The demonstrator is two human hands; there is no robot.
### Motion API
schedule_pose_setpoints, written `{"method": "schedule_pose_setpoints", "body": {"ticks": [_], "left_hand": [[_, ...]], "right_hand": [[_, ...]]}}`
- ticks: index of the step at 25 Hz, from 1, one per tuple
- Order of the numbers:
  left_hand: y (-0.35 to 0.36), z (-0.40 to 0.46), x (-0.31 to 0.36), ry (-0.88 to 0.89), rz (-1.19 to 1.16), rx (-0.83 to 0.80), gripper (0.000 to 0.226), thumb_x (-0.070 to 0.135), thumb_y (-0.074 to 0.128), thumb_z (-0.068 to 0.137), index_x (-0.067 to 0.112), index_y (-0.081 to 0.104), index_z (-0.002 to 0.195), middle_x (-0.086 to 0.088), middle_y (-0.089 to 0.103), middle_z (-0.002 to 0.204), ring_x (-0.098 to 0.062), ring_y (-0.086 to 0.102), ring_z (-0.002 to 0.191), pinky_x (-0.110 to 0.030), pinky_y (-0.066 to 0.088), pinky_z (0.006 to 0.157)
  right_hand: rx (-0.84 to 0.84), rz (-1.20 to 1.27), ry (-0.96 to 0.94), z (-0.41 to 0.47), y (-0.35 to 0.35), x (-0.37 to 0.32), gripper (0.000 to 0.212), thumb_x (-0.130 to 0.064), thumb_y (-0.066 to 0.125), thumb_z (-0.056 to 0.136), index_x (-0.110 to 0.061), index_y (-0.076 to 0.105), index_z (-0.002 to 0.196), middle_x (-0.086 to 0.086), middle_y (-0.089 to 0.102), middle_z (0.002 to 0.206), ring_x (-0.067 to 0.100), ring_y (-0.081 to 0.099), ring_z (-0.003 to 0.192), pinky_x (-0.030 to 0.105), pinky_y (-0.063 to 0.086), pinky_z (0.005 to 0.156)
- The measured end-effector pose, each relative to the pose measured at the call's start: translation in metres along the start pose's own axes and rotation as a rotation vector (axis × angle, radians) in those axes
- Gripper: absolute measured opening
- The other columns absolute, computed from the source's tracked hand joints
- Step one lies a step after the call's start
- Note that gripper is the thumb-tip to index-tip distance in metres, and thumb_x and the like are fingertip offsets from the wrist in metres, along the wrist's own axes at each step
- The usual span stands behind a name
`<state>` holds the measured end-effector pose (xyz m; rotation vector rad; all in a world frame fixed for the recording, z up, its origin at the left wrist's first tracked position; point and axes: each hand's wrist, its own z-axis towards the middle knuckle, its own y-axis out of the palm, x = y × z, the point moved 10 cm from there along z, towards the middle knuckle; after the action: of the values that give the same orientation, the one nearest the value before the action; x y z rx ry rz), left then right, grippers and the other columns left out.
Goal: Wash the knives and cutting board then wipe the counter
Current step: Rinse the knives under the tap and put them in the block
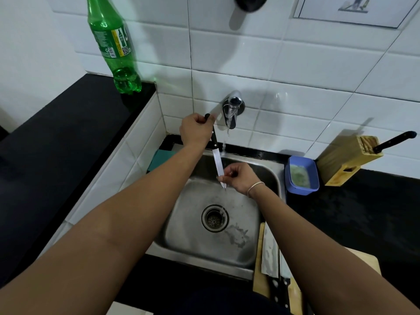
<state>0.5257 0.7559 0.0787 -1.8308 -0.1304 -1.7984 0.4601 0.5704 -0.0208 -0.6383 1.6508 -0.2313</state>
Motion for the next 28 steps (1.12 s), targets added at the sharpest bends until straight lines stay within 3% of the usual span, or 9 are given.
{"method": "schedule_pose_setpoints", "body": {"ticks": [3,5,7,10,12,14,18,24,28], "left_hand": [[0.018,-0.015,-0.024,-0.058,-0.012,-0.155,0.032,0.041,0.072,0.089,0.01,0.066,0.079,-0.01,0.071,0.08,-0.021,0.063,0.072,-0.032,0.053,0.07],[0.036,-0.031,-0.032,-0.125,-0.077,-0.32,0.027,0.034,0.068,0.094,0.008,0.067,0.085,-0.009,0.068,0.081,-0.025,0.065,0.077,-0.034,0.058,0.069],[0.054,-0.049,-0.03,-0.182,-0.196,-0.511,0.018,0.027,0.065,0.097,0.011,0.067,0.089,-0.005,0.065,0.08,-0.02,0.061,0.073,-0.026,0.058,0.061],[0.071,-0.067,-0.023,-0.236,-0.337,-0.756,0.016,0.02,0.058,0.101,0.009,0.068,0.105,-0.006,0.071,0.096,-0.016,0.066,0.082,-0.026,0.059,0.073],[0.073,-0.071,-0.02,-0.282,-0.478,-0.828,0.021,0.017,0.051,0.103,0.006,0.066,0.114,-0.008,0.07,0.102,-0.022,0.069,0.093,-0.033,0.058,0.085],[0.071,-0.074,-0.016,-0.328,-0.653,-0.871,0.026,0.015,0.047,0.104,0.004,0.063,0.122,-0.007,0.069,0.104,-0.023,0.069,0.096,-0.036,0.057,0.086],[0.066,-0.082,-0.013,-0.397,-0.846,-0.986,0.031,0.022,0.048,0.102,0.007,0.063,0.124,-0.006,0.066,0.105,-0.023,0.066,0.098,-0.039,0.057,0.087],[0.059,-0.075,-0.003,-0.269,-0.764,-1.006,0.032,0.003,0.056,0.091,0.006,0.066,0.121,-0.009,0.066,0.102,-0.026,0.066,0.095,-0.043,0.053,0.091],[0.051,-0.049,0.0,-0.203,-0.562,-0.708,0.018,0.011,0.067,0.094,0.004,0.068,0.11,-0.006,0.068,0.085,-0.023,0.067,0.076,-0.049,0.054,0.09]], "right_hand": [[-0.097,-0.113,0.074,-0.005,0.009,0.017,0.018,-0.024,0.083,0.079,-0.02,0.068,0.069,-0.004,0.064,0.065,0.009,0.056,0.062,0.022,0.048,0.062],[-0.142,-0.155,0.125,-0.01,0.012,0.029,0.018,-0.032,0.08,0.081,-0.021,0.071,0.07,-0.004,0.067,0.067,0.01,0.06,0.065,0.026,0.054,0.068],[-0.067,-0.11,0.137,-0.01,0.003,0.031,0.018,-0.039,0.079,0.081,-0.023,0.07,0.077,-0.005,0.068,0.073,0.01,0.062,0.072,0.028,0.054,0.076],[0.134,0.02,0.094,-0.007,-0.024,0.018,0.032,-0.039,0.083,0.076,-0.018,0.064,0.091,-0.003,0.062,0.081,0.013,0.058,0.075,0.03,0.049,0.077],[0.144,0.126,0.031,-0.004,-0.032,0.005,0.027,-0.032,0.083,0.078,-0.014,0.066,0.089,0.002,0.061,0.079,0.015,0.056,0.073,0.034,0.049,0.074],[0.128,0.228,-0.031,-0.003,-0.035,-0.009,0.015,-0.022,0.082,0.08,-0.017,0.068,0.077,0.004,0.061,0.071,0.015,0.053,0.067,0.03,0.046,0.068],[0.107,0.227,-0.112,0.001,-0.031,-0.026,0.024,-0.014,0.084,0.077,-0.012,0.064,0.063,-0.005,0.056,0.057,0.003,0.046,0.052,0.017,0.041,0.055],[0.078,0.203,-0.124,0.011,-0.023,-0.032,0.038,-0.014,0.086,0.074,-0.022,0.059,0.049,-0.014,0.052,0.047,-0.001,0.042,0.045,0.014,0.039,0.052],[0.175,0.185,-0.067,0.023,-0.035,-0.033,0.042,-0.029,0.09,0.068,0.001,0.062,0.062,0.001,0.053,0.056,0.012,0.043,0.055,0.027,0.04,0.058]]}}
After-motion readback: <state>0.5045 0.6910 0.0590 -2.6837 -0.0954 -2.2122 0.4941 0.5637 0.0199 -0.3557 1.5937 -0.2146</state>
